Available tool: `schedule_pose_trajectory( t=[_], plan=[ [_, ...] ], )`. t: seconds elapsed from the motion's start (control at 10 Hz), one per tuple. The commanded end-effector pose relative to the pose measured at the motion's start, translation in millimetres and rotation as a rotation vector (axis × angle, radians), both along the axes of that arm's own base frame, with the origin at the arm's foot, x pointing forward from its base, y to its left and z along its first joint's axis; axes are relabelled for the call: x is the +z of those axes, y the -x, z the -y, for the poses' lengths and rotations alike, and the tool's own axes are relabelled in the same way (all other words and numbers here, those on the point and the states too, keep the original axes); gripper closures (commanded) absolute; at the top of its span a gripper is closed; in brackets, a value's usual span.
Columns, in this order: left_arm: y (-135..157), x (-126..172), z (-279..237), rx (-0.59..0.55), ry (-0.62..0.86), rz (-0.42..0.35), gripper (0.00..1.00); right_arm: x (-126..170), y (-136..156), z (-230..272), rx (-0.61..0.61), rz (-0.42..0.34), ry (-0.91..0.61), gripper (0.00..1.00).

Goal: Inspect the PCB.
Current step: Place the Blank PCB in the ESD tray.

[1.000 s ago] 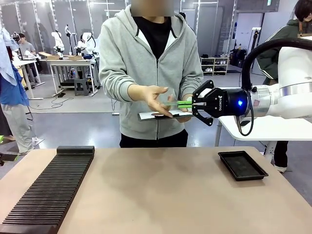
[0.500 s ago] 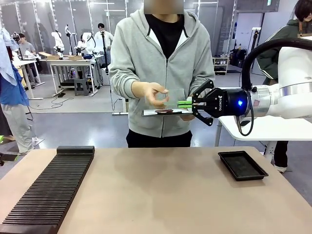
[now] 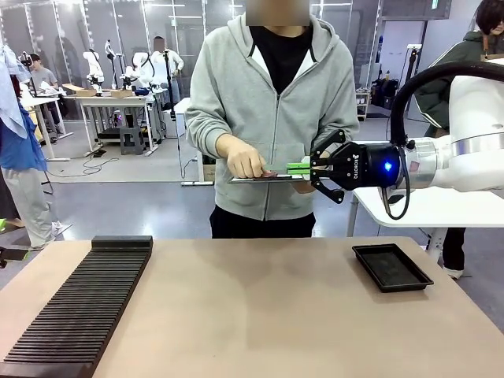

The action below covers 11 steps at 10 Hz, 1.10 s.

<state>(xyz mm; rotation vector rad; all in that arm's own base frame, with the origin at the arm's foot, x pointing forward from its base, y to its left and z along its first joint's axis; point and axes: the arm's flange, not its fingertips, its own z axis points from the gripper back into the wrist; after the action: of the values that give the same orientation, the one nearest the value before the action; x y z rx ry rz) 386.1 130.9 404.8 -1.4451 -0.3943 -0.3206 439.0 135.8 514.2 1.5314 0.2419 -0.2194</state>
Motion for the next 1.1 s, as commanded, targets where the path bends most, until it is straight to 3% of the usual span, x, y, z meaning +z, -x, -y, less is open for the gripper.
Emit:
schedule_pose_trajectory(
  t=[0.0, 0.2, 0.3, 0.6, 1.0],
  plan=[
    [1, 1, -1, 0.002, -0.001, 0.002, 0.0, 1, 0, 0, -0.007, 0.003, -0.001, 1.0],
    [1, 1, -1, 0.002, -0.001, 0.002, 0.0, 0, 0, 0, 0.0, 0.0, 0.0, 0.97],
    [1, 1, -1, 0.002, -0.001, 0.002, 0.0, 3, 4, 8, 0.037, 0.143, 0.03, 0.97],
    [1, 1, -1, 0.002, -0.001, 0.002, 0.0, 12, 8, 47, 0.132, 0.343, 0.223, 0.97],
    [1, 1, -1, 0.002, -0.001, 0.002, 0.0, 21, -9, 108, 0.109, 0.456, 0.536, 0.97]
  ],
)
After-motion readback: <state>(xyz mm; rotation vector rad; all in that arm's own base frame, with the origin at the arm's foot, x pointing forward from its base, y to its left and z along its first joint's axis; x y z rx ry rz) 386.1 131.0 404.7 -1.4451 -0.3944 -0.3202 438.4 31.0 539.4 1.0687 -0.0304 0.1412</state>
